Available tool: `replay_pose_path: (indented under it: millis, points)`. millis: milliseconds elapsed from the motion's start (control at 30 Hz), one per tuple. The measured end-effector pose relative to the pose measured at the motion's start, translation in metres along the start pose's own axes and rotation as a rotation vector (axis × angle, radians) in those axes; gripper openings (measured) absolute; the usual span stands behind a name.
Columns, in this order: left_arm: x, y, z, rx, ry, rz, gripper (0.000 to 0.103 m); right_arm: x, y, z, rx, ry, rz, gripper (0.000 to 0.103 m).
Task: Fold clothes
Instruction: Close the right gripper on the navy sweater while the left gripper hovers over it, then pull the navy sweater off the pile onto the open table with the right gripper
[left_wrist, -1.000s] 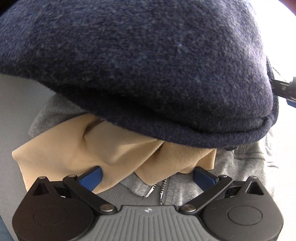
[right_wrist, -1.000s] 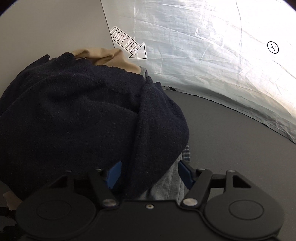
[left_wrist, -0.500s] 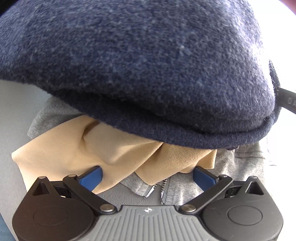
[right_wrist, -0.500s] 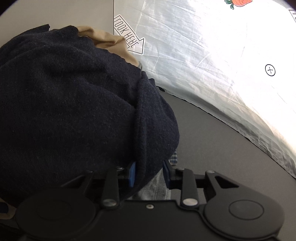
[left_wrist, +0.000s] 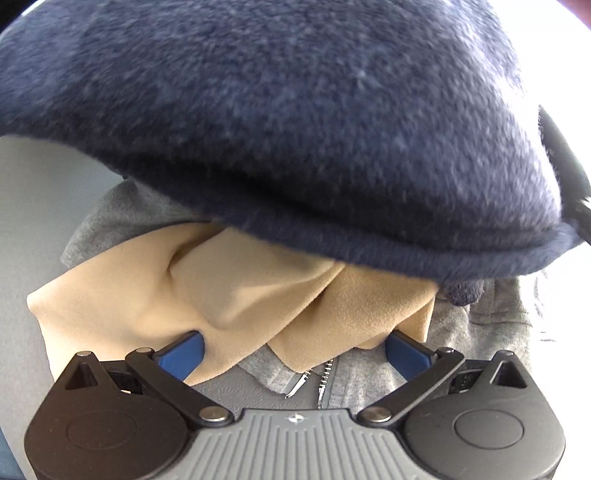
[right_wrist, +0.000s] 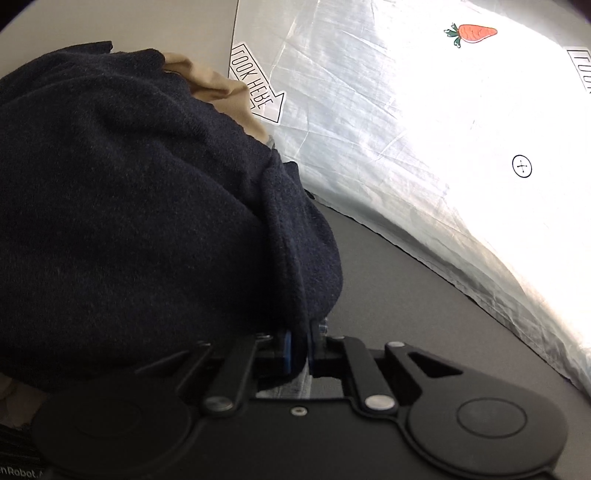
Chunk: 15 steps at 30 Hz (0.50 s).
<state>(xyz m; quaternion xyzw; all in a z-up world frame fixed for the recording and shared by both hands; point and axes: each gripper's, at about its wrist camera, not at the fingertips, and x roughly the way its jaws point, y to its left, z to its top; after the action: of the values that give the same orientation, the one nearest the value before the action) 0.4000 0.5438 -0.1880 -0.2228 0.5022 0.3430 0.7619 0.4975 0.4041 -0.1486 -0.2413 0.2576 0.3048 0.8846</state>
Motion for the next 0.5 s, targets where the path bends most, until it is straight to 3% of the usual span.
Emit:
replay_pose_path:
  millis: [133,300,400,500]
  points:
    - [-0.008,0.000,0.000,-0.011,0.067,-0.049,0.103,-0.047,-0.011,-0.018,-0.072,-0.108,-0.128,0.007]
    - [-0.046,-0.010,-0.021,-0.077,0.049,-0.173,0.102,-0.126,-0.048,-0.054,-0.142,-0.230,-0.319,0.007]
    - [-0.075,-0.033,-0.045,-0.005,0.002,-0.194,0.102,-0.177,-0.085,-0.090,-0.139,-0.234,-0.419,0.006]
    - [-0.100,-0.060,-0.073,0.088,-0.020,-0.215,0.102,-0.224,-0.133,-0.140,-0.118,-0.163,-0.525,0.006]
